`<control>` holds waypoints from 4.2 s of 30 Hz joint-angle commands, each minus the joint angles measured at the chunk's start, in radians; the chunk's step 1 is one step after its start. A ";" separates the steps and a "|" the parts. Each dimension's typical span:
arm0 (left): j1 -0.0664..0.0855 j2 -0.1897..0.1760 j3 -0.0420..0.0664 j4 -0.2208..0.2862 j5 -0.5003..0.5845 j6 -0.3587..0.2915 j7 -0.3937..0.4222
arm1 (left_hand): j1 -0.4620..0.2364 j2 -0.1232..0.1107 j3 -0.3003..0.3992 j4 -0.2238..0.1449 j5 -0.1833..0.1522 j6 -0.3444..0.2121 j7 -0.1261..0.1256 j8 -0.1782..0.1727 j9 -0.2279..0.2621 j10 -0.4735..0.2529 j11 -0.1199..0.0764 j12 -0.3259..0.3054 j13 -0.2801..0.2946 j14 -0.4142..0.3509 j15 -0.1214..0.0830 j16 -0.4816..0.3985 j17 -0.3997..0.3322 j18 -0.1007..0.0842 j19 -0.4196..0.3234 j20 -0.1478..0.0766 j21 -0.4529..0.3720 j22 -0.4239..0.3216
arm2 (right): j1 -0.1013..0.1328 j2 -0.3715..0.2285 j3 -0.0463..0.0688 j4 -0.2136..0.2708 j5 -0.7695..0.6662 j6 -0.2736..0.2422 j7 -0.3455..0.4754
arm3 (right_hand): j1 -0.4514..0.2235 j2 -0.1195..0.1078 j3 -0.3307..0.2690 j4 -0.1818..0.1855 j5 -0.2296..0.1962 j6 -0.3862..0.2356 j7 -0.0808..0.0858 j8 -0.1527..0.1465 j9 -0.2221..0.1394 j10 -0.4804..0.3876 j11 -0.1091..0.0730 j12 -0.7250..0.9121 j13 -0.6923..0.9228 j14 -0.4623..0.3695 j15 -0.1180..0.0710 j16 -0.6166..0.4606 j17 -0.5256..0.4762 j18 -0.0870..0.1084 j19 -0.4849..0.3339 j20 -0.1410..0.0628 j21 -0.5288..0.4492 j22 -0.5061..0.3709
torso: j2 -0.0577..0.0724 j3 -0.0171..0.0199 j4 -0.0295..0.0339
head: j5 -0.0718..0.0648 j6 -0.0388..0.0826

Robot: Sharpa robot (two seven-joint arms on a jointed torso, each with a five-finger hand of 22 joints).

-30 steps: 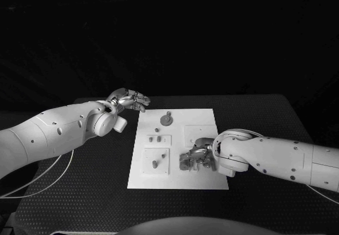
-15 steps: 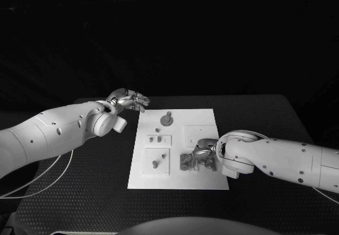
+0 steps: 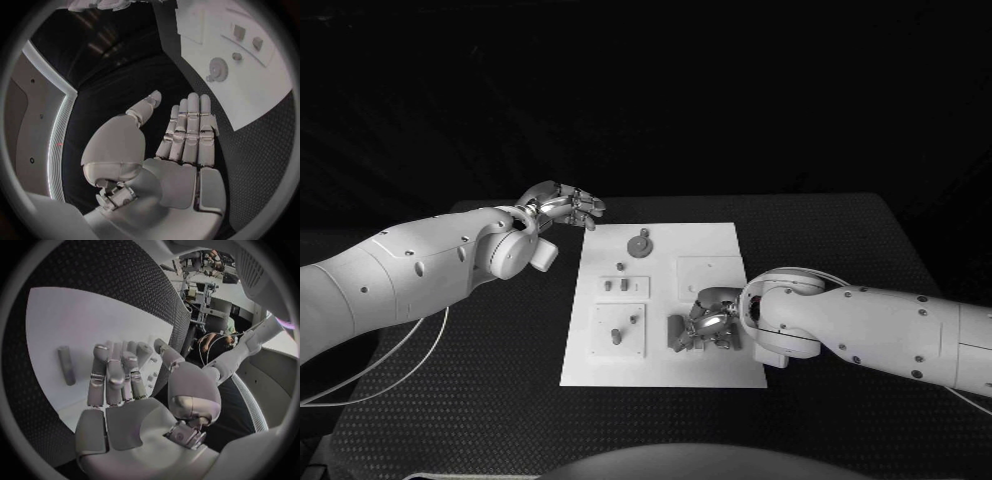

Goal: Assemble the parts on the task board

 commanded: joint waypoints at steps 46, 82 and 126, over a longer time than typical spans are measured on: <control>0.001 0.002 0.001 0.000 0.005 0.026 -0.003 | -0.015 0.004 0.001 0.014 0.002 -0.009 0.001 0.007 -0.002 -0.003 -0.002 0.003 -0.001 0.004 0.004 -0.010 0.006 0.000 -0.004 0.003 -0.004 -0.001 | -0.010 0.028 0.000 -0.050 -0.072 -0.031 -0.024 | 0.090 0.025 -0.049 -0.036 0.005 0.049 -0.010 0.003 0.007 0.030 -0.015 0.013 -0.020 0.045 -0.012 0.002 0.025 0.007 0.016 0.004 0.003 0.016 | 0.000 -0.0004 -0.0003 | -0.003 -0.010; 0.001 -0.013 0.000 0.009 0.005 0.025 -0.006 | -0.017 0.002 0.000 0.015 0.001 -0.009 0.001 0.009 -0.003 -0.002 -0.002 0.004 -0.001 0.004 0.004 -0.012 0.009 0.000 -0.005 0.004 -0.004 -0.001 | 0.060 -0.213 0.021 0.058 -0.154 -0.032 -0.074 | 0.056 0.035 -0.042 0.015 0.005 0.045 -0.008 -0.006 0.013 0.029 -0.012 0.025 -0.016 0.046 -0.011 0.001 0.025 0.007 0.021 0.003 -0.006 0.019 | 0.001 0.0009 -0.0012 | -0.041 0.015; 0.001 -0.008 0.000 0.009 0.003 0.046 -0.015 | -0.017 0.003 0.000 0.016 0.001 -0.010 0.001 0.010 -0.004 -0.003 -0.002 0.003 -0.001 0.003 0.005 -0.015 0.012 0.000 -0.007 0.004 -0.004 0.000 | -0.062 -0.103 -0.019 -0.008 -0.397 0.038 -0.106 | 0.021 0.038 -0.031 0.037 0.004 0.060 -0.014 -0.006 0.020 0.037 -0.019 0.034 -0.011 0.062 -0.015 0.009 0.052 0.007 0.019 -0.004 0.005 0.020 | 0.000 0.0003 0.0004 | -0.038 -0.005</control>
